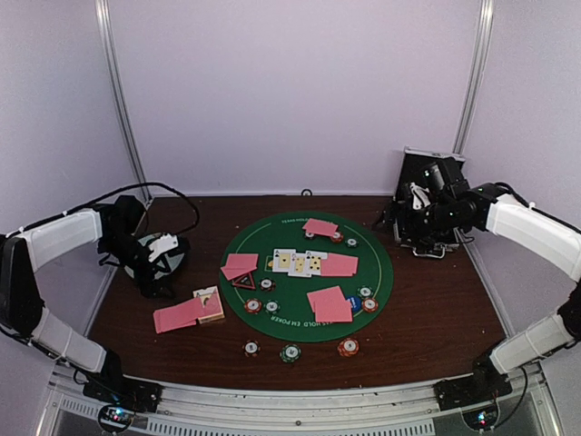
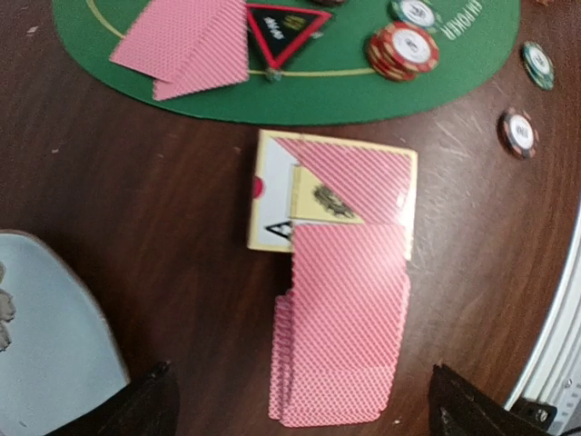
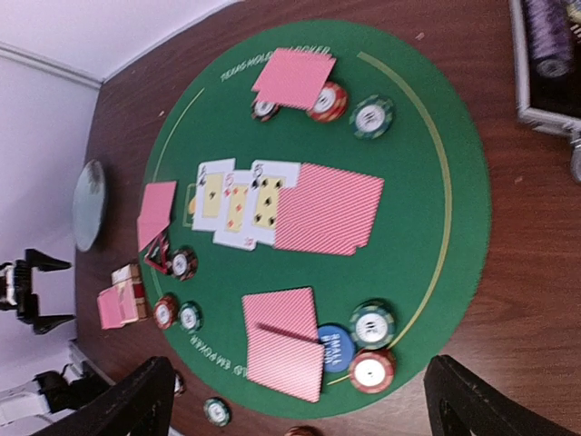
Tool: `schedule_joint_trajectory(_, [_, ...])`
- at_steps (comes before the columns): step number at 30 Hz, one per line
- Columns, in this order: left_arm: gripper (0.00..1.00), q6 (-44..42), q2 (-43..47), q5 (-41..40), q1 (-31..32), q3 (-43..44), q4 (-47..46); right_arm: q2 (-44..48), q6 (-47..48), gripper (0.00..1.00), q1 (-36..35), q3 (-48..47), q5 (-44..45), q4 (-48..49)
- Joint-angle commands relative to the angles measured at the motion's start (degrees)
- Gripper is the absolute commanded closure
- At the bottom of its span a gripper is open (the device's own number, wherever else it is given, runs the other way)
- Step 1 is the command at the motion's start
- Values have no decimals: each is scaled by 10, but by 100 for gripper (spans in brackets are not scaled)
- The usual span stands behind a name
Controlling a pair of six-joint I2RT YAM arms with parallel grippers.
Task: Distribute texas hold em gaming equipment
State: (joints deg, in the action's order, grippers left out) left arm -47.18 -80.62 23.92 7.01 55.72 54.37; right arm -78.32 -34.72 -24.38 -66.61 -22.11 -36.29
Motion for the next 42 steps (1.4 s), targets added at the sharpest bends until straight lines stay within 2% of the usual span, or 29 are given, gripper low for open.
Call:
schedule_joint_trajectory(1, [3, 160, 21, 30, -43, 27, -127, 78, 52, 1, -3, 45, 249, 16])
schedule_joint_trajectory(4, [2, 267, 39, 56, -64, -12, -266, 145, 110, 0, -3, 149, 391, 138])
schedule_joint_trajectory(7, [2, 322, 49, 49, -82, -83, -422, 195, 171, 1, -2, 260, 514, 287])
schedule_joint_trajectory(10, [2, 351, 32, 25, -85, -136, -544, 208, 266, 0, 1, 342, 595, 415])
schedule_joint_trajectory(13, [2, 375, 0, 1, -89, -174, -634, 195, 294, 1, 19, 375, 645, 461])
schedule_joint_trajectory(20, [2, 406, -65, -38, -96, -232, -776, 130, 299, 0, 88, 452, 643, 624])
schedule_joint_trajectory(26, [2, 416, -70, -49, -97, -224, -768, 75, 295, 0, 133, 486, 629, 754])
schedule_joint_trajectory(32, [2, 456, -86, -66, -96, -264, -883, 3, 317, 1, 164, 476, 604, 851])
schedule_joint_trajectory(34, [3, 460, -84, -80, -96, -265, -877, -24, 313, 0, 170, 471, 583, 871])
schedule_joint_trajectory(36, [2, 462, -77, -86, -97, -290, -914, -54, 323, 1, 172, 469, 559, 905])
schedule_joint_trajectory(38, [2, 462, -72, -92, -96, -338, -993, -59, 339, 0, 172, 462, 499, 901])
schedule_joint_trajectory(40, [3, 469, -101, -87, -96, -388, -1129, -70, 368, 0, 172, 464, 458, 918])
schedule_joint_trajectory(42, [2, 461, -84, -105, -90, -381, -1087, -87, 379, 0, 170, 465, 433, 929])
